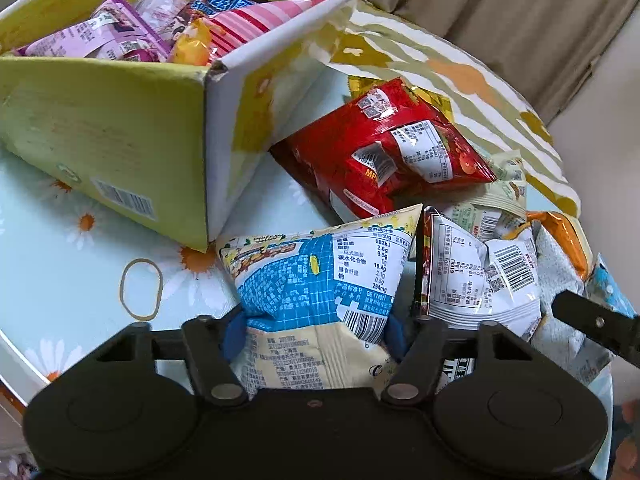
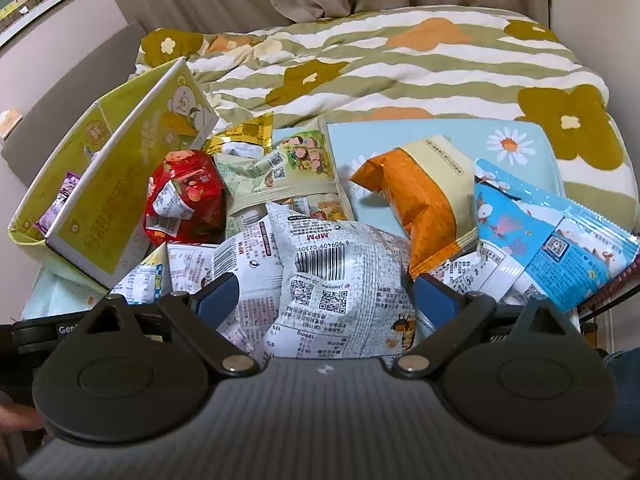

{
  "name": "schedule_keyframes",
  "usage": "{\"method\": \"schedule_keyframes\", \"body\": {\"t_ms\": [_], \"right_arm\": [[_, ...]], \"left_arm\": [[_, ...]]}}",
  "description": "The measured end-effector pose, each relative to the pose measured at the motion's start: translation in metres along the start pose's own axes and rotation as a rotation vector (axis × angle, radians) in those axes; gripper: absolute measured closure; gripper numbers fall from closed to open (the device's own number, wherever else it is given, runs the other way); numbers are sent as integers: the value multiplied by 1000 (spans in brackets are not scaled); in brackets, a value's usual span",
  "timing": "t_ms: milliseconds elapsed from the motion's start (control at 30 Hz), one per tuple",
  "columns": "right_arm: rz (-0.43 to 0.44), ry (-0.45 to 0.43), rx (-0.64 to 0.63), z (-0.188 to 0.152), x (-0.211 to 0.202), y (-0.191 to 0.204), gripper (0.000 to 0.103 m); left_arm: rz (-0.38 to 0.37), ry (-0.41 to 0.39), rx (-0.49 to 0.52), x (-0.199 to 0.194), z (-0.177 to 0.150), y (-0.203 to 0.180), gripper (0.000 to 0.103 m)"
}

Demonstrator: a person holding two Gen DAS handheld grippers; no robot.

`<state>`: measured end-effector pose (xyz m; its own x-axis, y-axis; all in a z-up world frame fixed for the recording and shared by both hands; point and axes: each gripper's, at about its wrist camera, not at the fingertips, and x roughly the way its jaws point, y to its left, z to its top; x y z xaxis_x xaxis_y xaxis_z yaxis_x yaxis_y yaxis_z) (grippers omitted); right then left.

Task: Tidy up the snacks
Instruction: 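Grasp the blue-and-white snack bag with the left tool while the right tool grasps a white printed bag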

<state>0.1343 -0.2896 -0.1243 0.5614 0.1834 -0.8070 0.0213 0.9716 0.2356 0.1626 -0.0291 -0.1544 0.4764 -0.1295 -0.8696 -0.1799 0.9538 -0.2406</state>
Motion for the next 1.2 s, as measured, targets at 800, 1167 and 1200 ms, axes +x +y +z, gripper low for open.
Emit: {"method": "schedule_keyframes", "body": {"t_ms": [800, 1167, 1200], "right_arm": [[-10, 17, 118, -12, 20, -11, 17], [15, -47, 137, -9, -8, -7, 24], [20, -53, 136, -8, -12, -6, 24]], "left_arm": [[-13, -14, 79, -17, -2, 1, 41], [-8, -94, 133, -50, -2, -11, 41], [-8, -105, 137, -54, -2, -12, 41]]}}
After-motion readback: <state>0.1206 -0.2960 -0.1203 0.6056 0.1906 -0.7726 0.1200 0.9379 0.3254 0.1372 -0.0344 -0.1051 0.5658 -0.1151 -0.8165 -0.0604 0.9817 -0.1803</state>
